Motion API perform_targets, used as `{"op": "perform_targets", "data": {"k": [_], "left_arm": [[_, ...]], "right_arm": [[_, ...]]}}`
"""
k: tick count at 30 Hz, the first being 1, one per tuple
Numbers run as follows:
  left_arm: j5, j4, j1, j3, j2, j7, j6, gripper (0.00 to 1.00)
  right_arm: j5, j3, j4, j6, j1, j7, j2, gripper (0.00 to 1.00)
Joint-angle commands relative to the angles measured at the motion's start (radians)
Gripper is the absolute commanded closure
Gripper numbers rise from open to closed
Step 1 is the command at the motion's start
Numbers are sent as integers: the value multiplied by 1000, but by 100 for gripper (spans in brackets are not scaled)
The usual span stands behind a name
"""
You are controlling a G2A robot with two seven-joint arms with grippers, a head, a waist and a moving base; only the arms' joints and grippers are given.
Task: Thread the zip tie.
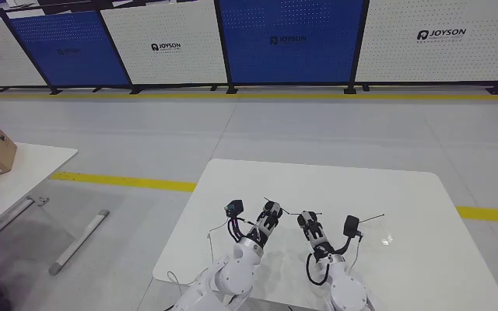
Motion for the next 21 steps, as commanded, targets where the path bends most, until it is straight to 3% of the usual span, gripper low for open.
{"op": "perform_targets", "data": {"k": [1,21], "left_arm": [[0,0,0,0,0,0,0,100],[0,0,0,0,0,0,0,100]], "right_arm": [[2,-3,6,5,5,1,-1,100],[12,-3,15,5,6,-4,-5,100]]}}
